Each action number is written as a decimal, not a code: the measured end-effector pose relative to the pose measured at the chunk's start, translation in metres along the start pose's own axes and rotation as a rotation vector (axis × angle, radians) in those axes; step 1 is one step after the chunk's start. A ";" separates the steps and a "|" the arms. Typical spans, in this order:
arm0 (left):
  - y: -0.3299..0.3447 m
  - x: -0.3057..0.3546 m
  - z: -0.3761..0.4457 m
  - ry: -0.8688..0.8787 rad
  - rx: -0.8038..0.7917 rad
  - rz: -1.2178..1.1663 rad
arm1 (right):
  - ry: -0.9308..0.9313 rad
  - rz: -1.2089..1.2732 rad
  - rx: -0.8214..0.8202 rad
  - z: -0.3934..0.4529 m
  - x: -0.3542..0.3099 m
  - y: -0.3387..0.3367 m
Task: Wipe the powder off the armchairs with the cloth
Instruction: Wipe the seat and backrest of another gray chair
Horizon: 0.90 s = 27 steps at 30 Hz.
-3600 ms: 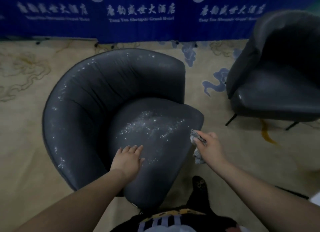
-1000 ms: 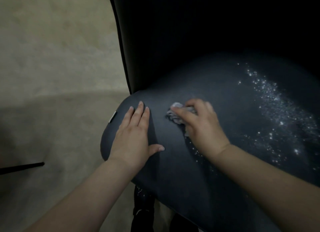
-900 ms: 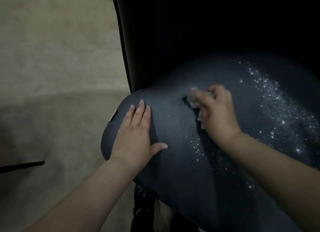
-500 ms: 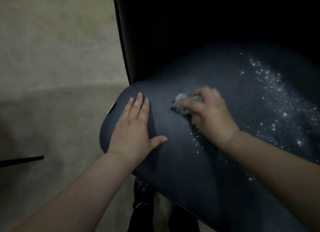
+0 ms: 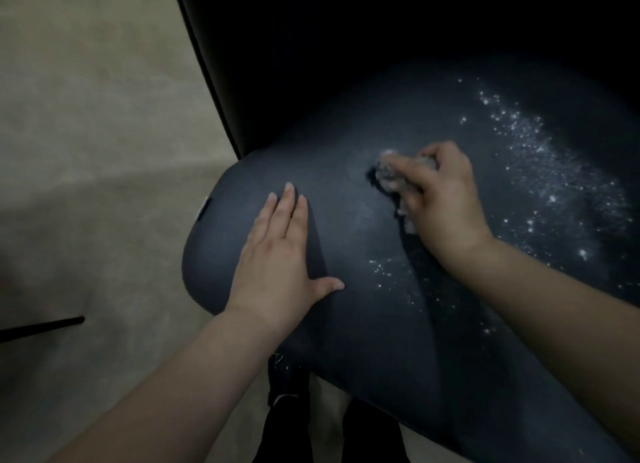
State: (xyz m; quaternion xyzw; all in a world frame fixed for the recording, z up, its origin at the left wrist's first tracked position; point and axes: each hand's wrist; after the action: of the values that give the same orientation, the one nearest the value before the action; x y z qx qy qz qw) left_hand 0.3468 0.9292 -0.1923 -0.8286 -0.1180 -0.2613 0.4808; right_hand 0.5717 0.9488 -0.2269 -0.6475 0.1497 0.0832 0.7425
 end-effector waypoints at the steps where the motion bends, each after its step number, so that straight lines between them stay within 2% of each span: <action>1: 0.001 0.002 0.001 0.000 0.003 0.002 | 0.102 0.025 0.033 0.006 -0.004 0.002; 3: 0.002 0.006 0.003 -0.010 -0.009 -0.001 | 0.129 0.057 0.057 -0.001 -0.025 0.009; 7: 0.001 0.008 0.004 -0.029 -0.032 -0.003 | -0.218 0.052 -0.100 -0.042 -0.033 -0.001; 9: 0.000 0.008 0.003 -0.027 -0.038 0.005 | -0.297 -0.014 -0.078 -0.042 -0.006 -0.014; 12: 0.002 0.008 0.004 -0.026 -0.032 0.006 | -0.029 -0.031 0.013 -0.018 0.031 -0.017; 14: 0.004 0.007 0.005 -0.019 -0.030 0.007 | 0.222 0.069 0.093 -0.007 0.021 -0.007; 15: 0.004 0.007 0.004 -0.016 -0.031 0.009 | 0.276 0.102 0.083 -0.008 0.003 -0.004; 16: 0.004 0.006 0.004 -0.013 -0.032 0.011 | 0.235 0.128 0.068 -0.016 -0.015 0.001; 18: 0.002 0.005 0.004 -0.002 -0.037 0.012 | -0.031 0.177 -0.020 -0.044 -0.041 0.005; 20: -0.002 0.002 0.005 0.026 -0.043 0.016 | -0.272 0.066 -0.089 -0.063 -0.036 -0.005; 21: -0.005 0.001 0.005 0.034 -0.048 0.021 | -0.315 0.022 -0.073 -0.061 -0.023 -0.010; 24: -0.012 -0.004 0.003 0.042 -0.021 0.041 | -0.145 -0.040 0.046 -0.039 0.006 -0.015; 27: -0.012 -0.008 0.002 0.036 -0.008 0.048 | 0.081 -0.009 0.142 -0.024 -0.010 0.003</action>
State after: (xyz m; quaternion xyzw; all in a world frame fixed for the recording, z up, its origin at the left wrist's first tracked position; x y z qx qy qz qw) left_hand 0.3357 0.9376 -0.1889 -0.8283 -0.0886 -0.2649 0.4857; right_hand 0.5587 0.9264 -0.2288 -0.5967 0.1823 0.0428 0.7803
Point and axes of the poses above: each hand's wrist, its own z-axis towards the middle knuckle, its own y-axis out of the palm, x = y × z, and after that the axes turned 12 degrees about -z, right-handed
